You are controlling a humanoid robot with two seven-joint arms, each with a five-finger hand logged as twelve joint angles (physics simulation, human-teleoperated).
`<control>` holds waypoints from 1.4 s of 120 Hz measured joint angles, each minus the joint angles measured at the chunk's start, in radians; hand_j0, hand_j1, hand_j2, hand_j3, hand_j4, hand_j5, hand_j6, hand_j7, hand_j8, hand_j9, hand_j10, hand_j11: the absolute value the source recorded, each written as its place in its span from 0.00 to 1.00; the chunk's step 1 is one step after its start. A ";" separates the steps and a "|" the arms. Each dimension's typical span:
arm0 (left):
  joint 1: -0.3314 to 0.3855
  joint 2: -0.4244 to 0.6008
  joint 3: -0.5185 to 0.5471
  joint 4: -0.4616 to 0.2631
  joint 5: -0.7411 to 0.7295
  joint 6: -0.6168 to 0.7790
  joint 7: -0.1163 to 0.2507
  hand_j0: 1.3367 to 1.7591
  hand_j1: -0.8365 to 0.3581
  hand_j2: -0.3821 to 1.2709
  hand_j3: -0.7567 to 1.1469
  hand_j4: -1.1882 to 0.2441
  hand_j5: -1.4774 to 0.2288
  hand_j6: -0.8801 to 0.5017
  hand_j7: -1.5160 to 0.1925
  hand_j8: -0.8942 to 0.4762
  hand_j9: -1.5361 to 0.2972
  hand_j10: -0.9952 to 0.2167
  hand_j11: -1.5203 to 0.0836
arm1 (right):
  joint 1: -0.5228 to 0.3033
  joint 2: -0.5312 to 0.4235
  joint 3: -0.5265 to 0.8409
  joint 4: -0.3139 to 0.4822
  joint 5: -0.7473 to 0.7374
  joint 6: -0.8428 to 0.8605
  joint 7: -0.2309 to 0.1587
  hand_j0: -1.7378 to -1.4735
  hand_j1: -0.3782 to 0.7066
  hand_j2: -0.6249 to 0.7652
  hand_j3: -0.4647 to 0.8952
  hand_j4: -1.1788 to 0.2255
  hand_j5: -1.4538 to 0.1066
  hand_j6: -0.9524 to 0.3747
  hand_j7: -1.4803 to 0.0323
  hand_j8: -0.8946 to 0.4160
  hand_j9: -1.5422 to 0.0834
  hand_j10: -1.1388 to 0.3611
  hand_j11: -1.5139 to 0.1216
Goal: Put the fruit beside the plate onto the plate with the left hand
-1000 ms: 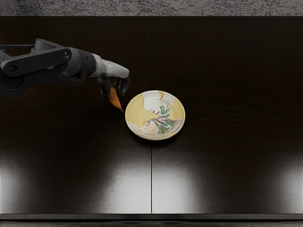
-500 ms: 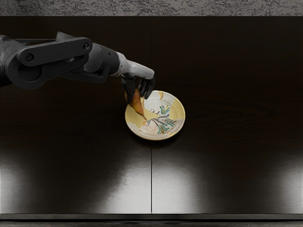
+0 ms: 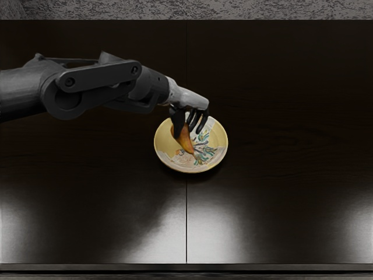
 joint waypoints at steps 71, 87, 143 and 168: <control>0.009 0.002 -0.017 0.015 -0.142 0.015 0.001 0.76 0.86 0.26 0.40 0.74 0.76 0.54 0.79 0.56 0.74 0.71 0.84 | 0.000 0.000 0.000 0.000 0.000 0.000 0.000 0.30 0.05 0.45 0.34 0.82 0.91 0.70 0.96 0.66 0.93 0.74 0.91; 0.010 0.101 -0.044 -0.009 -0.329 0.007 -0.002 0.76 0.93 0.25 0.40 0.78 0.81 0.59 0.83 0.61 0.79 0.76 0.89 | 0.000 0.000 0.000 0.000 0.000 0.000 0.000 0.30 0.05 0.45 0.34 0.82 0.91 0.70 0.96 0.66 0.93 0.74 0.91; 0.104 0.335 -0.184 -0.090 -0.960 -0.162 -0.007 0.76 0.99 0.23 0.40 0.82 0.86 0.63 0.88 0.65 0.83 0.81 0.94 | 0.000 0.000 0.000 0.000 0.000 0.000 0.000 0.30 0.05 0.45 0.34 0.82 0.91 0.70 0.96 0.66 0.93 0.74 0.91; 0.197 0.453 -0.190 -0.088 -1.077 -0.168 -0.007 0.76 0.99 0.23 0.40 0.83 0.86 0.63 0.89 0.65 0.84 0.82 0.95 | 0.000 0.000 0.000 0.000 0.000 0.000 0.000 0.30 0.05 0.45 0.34 0.82 0.91 0.70 0.96 0.66 0.93 0.74 0.91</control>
